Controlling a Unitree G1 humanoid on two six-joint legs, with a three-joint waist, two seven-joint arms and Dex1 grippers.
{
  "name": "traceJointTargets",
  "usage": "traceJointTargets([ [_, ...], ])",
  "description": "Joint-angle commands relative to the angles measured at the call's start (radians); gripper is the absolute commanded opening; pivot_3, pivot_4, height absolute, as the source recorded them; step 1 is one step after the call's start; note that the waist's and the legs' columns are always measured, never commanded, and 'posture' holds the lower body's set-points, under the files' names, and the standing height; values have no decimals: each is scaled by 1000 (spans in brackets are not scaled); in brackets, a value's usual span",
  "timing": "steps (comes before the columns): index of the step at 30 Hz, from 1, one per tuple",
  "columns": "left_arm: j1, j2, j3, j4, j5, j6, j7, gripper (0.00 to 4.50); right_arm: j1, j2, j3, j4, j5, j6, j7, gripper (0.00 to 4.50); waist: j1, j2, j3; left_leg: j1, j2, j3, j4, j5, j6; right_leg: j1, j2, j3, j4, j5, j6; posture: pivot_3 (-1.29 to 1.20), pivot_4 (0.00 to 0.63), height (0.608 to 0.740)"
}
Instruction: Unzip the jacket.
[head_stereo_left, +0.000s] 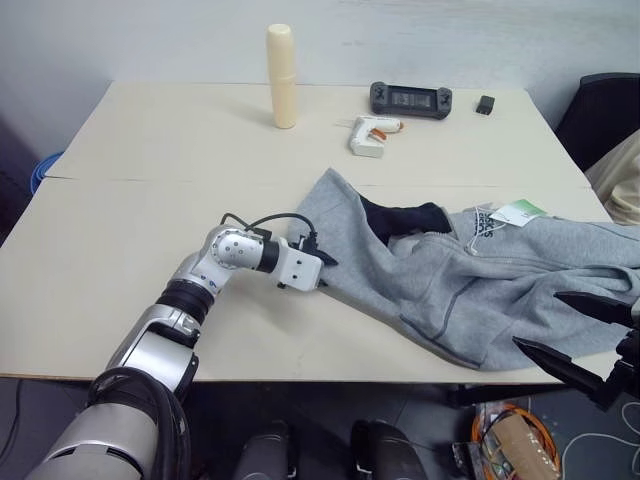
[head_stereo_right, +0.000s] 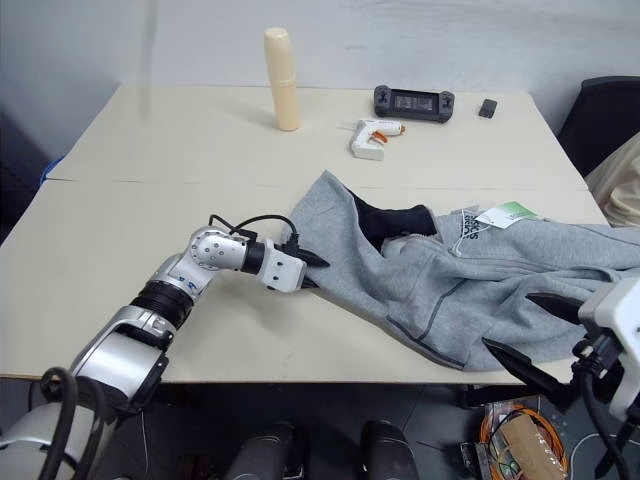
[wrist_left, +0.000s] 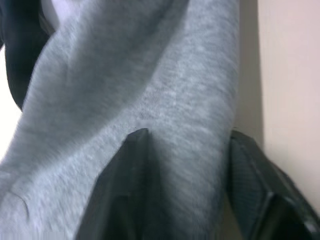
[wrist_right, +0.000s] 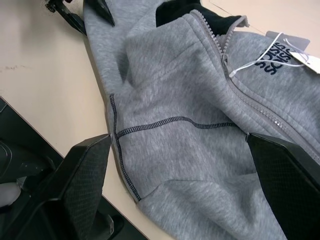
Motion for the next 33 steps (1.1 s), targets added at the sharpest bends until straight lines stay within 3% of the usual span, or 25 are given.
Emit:
traceJointTargets([
  [1, -11, 39, 29, 8, -11, -14, 11, 697, -1, 6, 17, 17, -14, -31, 3, 4500, 0, 0, 0, 0, 0, 0, 0, 0, 0, 0, 0, 0, 0, 0, 0, 0, 150, 740],
  [3, 4, 60, 40, -4, -22, -13, 9, 42, -5, -1, 36, 29, -25, -43, 8, 4500, -1, 0, 0, 0, 0, 0, 0, 0, 0, 0, 0, 0, 0, 0, 0, 0, 150, 740],
  [7, 50, 131, 73, -61, -22, 57, 32, 42, -20, -18, 65, 62, -51, -64, 27, 4500, -6, 0, 0, 1, 0, 0, -1, 0, 0, 0, 0, 0, 0, 0, 0, 0, 150, 740],
  [14, 198, 334, 242, -261, -159, 343, -18, 42, -30, -39, 105, 117, -103, -93, 69, 4500, -28, 0, 0, 1, 2, -1, -2, 0, -2, 0, 1, 0, 3, 0, 0, 0, 150, 740],
  [18, 228, 438, 290, -224, -139, 361, 28, 42, -31, -43, 119, 136, -110, -99, 95, 4500, -29, 0, 0, 1, 2, 0, -2, 0, -3, 0, 3, 0, 3, 0, 0, 0, 150, 740],
  [23, 212, 566, 310, -35, -88, 327, 123, 42, -73, -88, 177, 185, -133, -114, 129, 4500, -30, 0, 0, 2, 3, 0, -3, 0, -4, 0, 3, 1, 3, 0, -1, 0, 150, 740],
  [29, 174, 596, 293, 125, -55, 286, 172, 42, -137, -118, 291, 219, -178, -147, 144, 4500, -25, -1, 0, 2, 3, 1, -3, -1, -4, 0, 3, 1, 3, -1, -1, 0, 150, 740],
  [33, 215, 543, 342, 53, -178, 329, 47, 42, -218, -116, 397, 262, -264, -215, 97, 4500, -25, -1, 0, 2, 2, 1, -2, -2, -4, 0, 2, 0, 3, 0, -1, 0, 150, 740],
])
